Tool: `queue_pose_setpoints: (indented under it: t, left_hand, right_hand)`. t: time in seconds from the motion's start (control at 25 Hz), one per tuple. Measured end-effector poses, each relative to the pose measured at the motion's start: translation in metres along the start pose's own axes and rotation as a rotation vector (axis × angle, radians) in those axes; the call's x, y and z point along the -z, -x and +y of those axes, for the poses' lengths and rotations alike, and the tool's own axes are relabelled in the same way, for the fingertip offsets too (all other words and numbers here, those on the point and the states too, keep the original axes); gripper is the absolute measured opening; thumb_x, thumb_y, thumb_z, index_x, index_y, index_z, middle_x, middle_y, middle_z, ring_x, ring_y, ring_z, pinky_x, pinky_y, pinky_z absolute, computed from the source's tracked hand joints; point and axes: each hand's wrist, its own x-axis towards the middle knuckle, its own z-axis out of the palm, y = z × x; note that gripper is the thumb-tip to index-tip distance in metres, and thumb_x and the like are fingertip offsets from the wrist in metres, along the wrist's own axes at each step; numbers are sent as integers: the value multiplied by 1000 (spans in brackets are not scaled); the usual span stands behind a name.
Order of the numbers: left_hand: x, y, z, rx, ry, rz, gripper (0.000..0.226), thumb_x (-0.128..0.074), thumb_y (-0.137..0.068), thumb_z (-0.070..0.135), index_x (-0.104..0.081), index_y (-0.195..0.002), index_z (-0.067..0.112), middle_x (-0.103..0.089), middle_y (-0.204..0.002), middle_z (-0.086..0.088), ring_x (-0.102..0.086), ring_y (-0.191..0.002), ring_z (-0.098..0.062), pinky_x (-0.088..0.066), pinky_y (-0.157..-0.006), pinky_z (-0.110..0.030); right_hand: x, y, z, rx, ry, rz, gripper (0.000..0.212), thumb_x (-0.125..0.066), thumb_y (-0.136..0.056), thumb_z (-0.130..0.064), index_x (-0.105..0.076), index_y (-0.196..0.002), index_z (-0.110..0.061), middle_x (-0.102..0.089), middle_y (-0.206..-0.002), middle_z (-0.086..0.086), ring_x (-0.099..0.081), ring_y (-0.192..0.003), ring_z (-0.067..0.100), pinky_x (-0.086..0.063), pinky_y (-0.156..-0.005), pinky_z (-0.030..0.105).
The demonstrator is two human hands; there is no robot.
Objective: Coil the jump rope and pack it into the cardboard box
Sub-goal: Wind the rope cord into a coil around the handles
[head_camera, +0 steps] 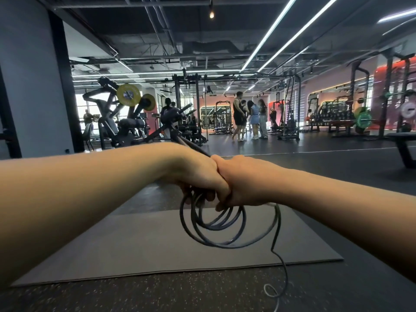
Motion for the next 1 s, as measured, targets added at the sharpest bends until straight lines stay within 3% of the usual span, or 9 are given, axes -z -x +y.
queue_pose_setpoints:
  t: [0.08, 0.16, 0.32, 0.4, 0.56, 0.64, 0.8, 0.92, 1.0]
  left_hand:
    - [-4, 1, -5, -123, -212, 106, 26, -64, -92, 35, -72, -105, 14, -62, -78, 1, -55, -64, -13, -46, -61, -22]
    - [-4, 8, -11, -202, -365, 150, 30, -62, -93, 46, -65, -105, 18, -61, -77, 6, -53, -64, -8, -40, -55, -16]
    - [4, 21, -41, -207, -517, 163, 44, -56, -88, 64, -58, -99, 21, -59, -84, 3, -56, -74, -15, -45, -67, -31]
    - [8, 28, -65, -181, -559, 173, 50, -54, -84, 69, -60, -102, 22, -62, -88, 1, -59, -79, -18, -49, -73, -38]
    - [17, 41, -100, -186, -495, 232, 43, -57, -86, 66, -61, -97, 25, -60, -81, 5, -52, -67, -7, -39, -58, -18]
    - [14, 42, -108, -207, -267, 283, 34, -61, -87, 61, -64, -91, 27, -59, -73, 5, -46, -58, -4, -37, -55, -19]
    - [-4, 33, -105, -256, 508, 522, 31, -66, -89, 48, -60, -74, 21, -58, -62, 2, -53, -63, -15, -45, -66, -32]
    - [-16, 20, -81, -379, 1246, 660, 16, -62, -96, 26, -55, -91, 13, -51, -56, 4, -52, -63, -18, -48, -69, -32]
    - [-22, 13, -57, -406, 1531, 699, 15, -52, -102, 21, -56, -92, 9, -63, -62, 0, -61, -66, -19, -51, -75, -34]
  right_hand:
    - [2, 1, 2, 52, -21, 18, 67, -87, -69, -49, -47, -116, -23, -66, -101, -2, -60, -86, 22, -55, -69, 40]
    - [9, 7, 3, 81, -18, -23, 66, -86, -68, -55, -51, -116, -26, -59, -86, -12, -55, -73, 12, -47, -62, 32]
    - [33, 20, 28, 13, -247, -156, 51, -81, -65, -67, -69, -98, -30, -58, -57, -15, -54, -51, -3, -38, -52, 14]
    - [38, 24, 51, -29, -359, -152, 49, -79, -70, -66, -72, -79, -19, -55, -53, -10, -52, -47, 5, -47, -50, 24]
    - [38, 27, 74, -75, -521, -81, 61, -72, -84, -56, -57, -66, 0, -48, -51, -5, -52, -48, 11, -60, -51, 35]
    - [34, 27, 77, -111, -598, -40, 58, -72, -85, -55, -55, -64, -4, -49, -52, -2, -53, -49, 14, -62, -53, 39]
    - [26, 27, 76, -198, -842, 37, 45, -72, -87, -52, -61, -71, -12, -49, -65, 13, -54, -58, 27, -64, -69, 51]
    - [21, 27, 68, -199, -1163, 93, 32, -68, -93, -40, -68, -93, -8, -46, -64, 4, -45, -54, 20, -63, -67, 43]
    - [11, 23, 51, -183, -1356, 142, 35, -62, -96, -44, -72, -110, -13, -43, -67, -1, -40, -55, 14, -53, -61, 36]
